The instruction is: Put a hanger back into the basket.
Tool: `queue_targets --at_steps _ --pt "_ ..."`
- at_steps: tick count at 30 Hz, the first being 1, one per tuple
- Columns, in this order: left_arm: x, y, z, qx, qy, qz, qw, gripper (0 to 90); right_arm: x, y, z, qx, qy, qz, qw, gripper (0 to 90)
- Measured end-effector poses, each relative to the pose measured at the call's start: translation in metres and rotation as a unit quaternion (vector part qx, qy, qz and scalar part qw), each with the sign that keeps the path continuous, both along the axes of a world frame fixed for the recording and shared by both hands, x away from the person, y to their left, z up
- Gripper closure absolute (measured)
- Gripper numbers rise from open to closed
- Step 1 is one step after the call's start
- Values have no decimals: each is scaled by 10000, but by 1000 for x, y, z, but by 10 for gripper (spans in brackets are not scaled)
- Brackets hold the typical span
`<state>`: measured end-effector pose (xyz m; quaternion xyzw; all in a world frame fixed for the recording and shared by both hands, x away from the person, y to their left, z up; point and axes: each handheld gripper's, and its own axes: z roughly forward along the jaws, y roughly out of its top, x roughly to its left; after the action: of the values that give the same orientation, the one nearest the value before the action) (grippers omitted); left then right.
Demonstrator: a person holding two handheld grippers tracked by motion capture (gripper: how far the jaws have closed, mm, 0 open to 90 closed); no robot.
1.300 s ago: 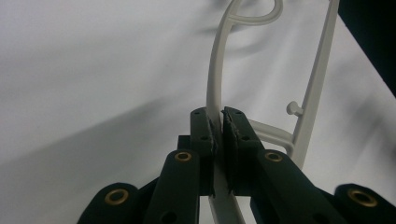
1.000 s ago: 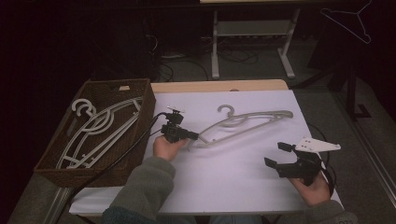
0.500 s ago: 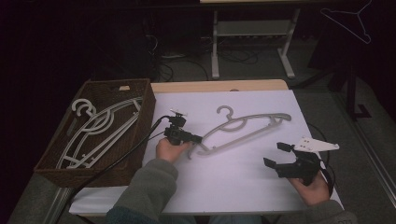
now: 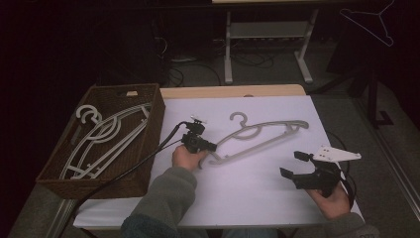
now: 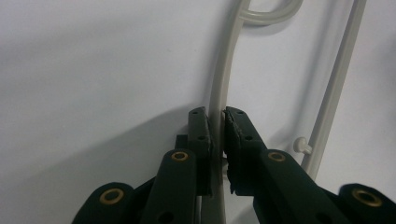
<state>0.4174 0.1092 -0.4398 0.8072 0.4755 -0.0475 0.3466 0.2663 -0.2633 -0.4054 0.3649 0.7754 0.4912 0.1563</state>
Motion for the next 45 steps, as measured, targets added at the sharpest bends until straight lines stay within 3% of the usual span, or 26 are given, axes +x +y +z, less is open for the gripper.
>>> queue_targets --at_steps 1,3,10,18,23,25,26,28,32,33,39,40,43,45 --pt "0 1 0 -79 114 -58 9999 818 0 0 0 0 5 -3 10000 171" --pt "0 1 0 -104 156 -66 9998 824 0 0 0 2 -5 -5 10000 171" --pt "-2 4 18 -66 5 -86 9999 826 0 -1 0 -2 -14 -8 10000 171" --pt "-6 19 46 -222 -179 -27 9996 826 -1 -2 0 8 -9 -42 10000 171" --pt "-8 20 56 -118 -146 -106 9998 826 0 -2 0 9 -2 -43 10000 169" --pt "-8 19 55 -102 -125 -96 9998 827 1 -1 0 -7 0 -36 10000 169" --pt "-10 16 47 147 -123 -215 9996 828 1 -1 0 -5 6 -40 10000 169" --pt "-12 13 35 323 -79 -267 9991 827 0 -1 0 4 -20 -45 10000 169" --pt "-14 9 18 481 28 -368 9982 825 0 -2 0 11 8 -52 10000 165" --pt "-15 7 15 428 54 -326 9985 825 0 -2 0 13 11 -53 10000 165" --pt "-15 6 10 491 54 -341 9982 814 0 -2 0 22 -3 -55 10000 165" --pt "-16 4 9 599 31 -353 9976 804 0 -2 0 18 -7 -43 10000 165" --pt "-17 3 8 605 -23 -374 9975 743 1 -1 1 8 -18 -33 10000 165" --pt "-17 3 8 686 -109 -405 9968 777 1 -1 1 10 -6 -38 10000 165"
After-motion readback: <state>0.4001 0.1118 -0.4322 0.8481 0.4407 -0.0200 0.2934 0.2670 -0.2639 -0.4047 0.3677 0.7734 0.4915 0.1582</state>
